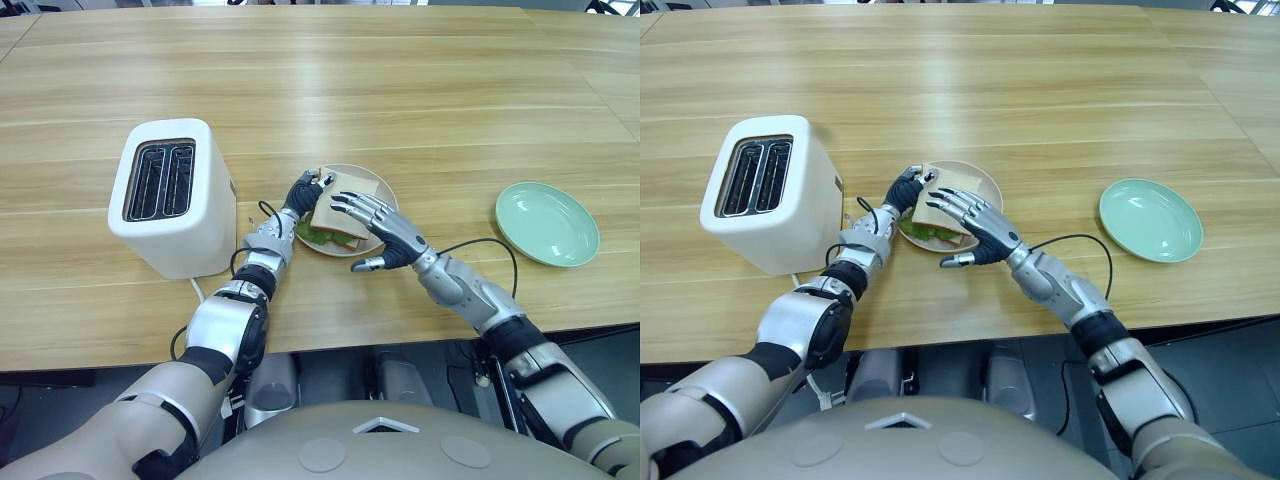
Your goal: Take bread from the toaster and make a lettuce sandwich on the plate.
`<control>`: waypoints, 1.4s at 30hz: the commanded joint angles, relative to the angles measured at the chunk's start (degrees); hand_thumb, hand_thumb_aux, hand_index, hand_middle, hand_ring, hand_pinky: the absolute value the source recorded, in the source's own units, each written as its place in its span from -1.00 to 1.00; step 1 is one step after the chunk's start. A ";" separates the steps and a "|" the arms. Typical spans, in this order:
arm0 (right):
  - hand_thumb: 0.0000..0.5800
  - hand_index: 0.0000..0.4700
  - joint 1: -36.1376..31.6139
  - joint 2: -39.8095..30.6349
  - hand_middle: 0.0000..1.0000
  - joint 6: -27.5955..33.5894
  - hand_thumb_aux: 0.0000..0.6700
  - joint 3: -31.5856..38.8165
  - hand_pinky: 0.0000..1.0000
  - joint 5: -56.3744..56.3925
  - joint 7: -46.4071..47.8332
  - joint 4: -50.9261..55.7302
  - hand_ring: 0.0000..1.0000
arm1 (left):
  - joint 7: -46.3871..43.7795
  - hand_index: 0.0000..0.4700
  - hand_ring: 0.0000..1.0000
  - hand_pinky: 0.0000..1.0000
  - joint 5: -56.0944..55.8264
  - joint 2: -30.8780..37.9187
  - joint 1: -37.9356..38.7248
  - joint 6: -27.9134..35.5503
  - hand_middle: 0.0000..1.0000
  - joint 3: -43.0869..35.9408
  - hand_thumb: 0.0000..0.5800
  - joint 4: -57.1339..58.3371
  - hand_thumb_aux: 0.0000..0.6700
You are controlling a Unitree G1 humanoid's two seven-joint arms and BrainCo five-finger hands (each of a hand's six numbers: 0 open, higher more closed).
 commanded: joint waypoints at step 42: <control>-1.00 -1.00 -12.91 10.22 -1.00 8.53 -1.00 13.43 -1.00 -7.24 -7.60 34.46 -1.00 | 45.98 -1.00 -1.00 -1.00 31.95 14.16 2.56 -3.77 -1.00 -19.49 -1.00 -23.55 -1.00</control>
